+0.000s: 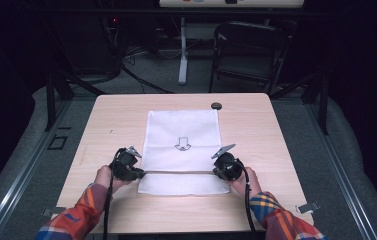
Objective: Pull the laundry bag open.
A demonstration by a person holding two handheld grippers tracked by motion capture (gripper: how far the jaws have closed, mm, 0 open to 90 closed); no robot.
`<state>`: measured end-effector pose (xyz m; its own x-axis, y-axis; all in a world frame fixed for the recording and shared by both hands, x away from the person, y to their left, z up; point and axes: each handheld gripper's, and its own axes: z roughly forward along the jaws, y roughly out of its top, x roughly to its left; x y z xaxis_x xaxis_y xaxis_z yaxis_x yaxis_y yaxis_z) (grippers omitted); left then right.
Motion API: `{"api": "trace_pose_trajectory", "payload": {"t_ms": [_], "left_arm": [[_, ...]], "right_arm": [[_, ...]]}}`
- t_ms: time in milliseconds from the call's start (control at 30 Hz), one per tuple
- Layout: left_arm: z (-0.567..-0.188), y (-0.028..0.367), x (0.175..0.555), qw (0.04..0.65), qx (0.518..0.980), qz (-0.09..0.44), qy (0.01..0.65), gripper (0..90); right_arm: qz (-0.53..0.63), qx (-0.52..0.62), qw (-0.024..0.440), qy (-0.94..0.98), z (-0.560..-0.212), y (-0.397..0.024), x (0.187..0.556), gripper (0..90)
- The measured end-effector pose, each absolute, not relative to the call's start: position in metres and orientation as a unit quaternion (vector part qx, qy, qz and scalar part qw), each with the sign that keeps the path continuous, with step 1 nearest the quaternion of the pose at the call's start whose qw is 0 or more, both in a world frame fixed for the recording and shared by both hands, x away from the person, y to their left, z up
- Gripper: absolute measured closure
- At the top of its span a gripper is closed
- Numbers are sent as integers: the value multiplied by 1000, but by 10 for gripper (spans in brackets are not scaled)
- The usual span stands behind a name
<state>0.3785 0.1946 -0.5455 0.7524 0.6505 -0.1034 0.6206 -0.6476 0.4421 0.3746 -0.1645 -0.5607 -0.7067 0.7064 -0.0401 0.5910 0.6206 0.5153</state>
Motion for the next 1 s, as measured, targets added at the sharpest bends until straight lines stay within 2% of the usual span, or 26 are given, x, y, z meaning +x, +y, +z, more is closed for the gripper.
{"api": "trace_pose_trajectory", "payload": {"t_ms": [133,200,567,600,667,700,733,800,933,1000], "left_arm": [[-546,206,378,220,903,44,366,812],[-548,213,378,232,897,30,376,812],[-548,213,377,235,894,29,380,805],[-547,214,377,239,892,31,382,795],[-545,213,379,244,889,31,386,646],[-544,213,378,247,887,34,388,592],[-543,213,378,253,885,35,390,528],[-539,213,377,257,881,45,394,411],[-532,218,375,272,871,58,405,182],[-530,221,374,279,865,65,412,150]], "right_arm": [[243,364,118,891,-561,-165,375,900],[243,365,119,891,-561,-165,375,900],[248,346,125,896,-562,-166,373,900],[256,339,129,896,-563,-168,373,900],[265,339,125,894,-564,-170,373,878],[272,340,122,892,-563,-170,373,800],[272,340,130,891,-560,-169,373,664],[272,343,142,888,-554,-169,372,572],[277,353,128,885,-539,-179,372,306],[271,368,132,880,-534,-188,369,169]]}}
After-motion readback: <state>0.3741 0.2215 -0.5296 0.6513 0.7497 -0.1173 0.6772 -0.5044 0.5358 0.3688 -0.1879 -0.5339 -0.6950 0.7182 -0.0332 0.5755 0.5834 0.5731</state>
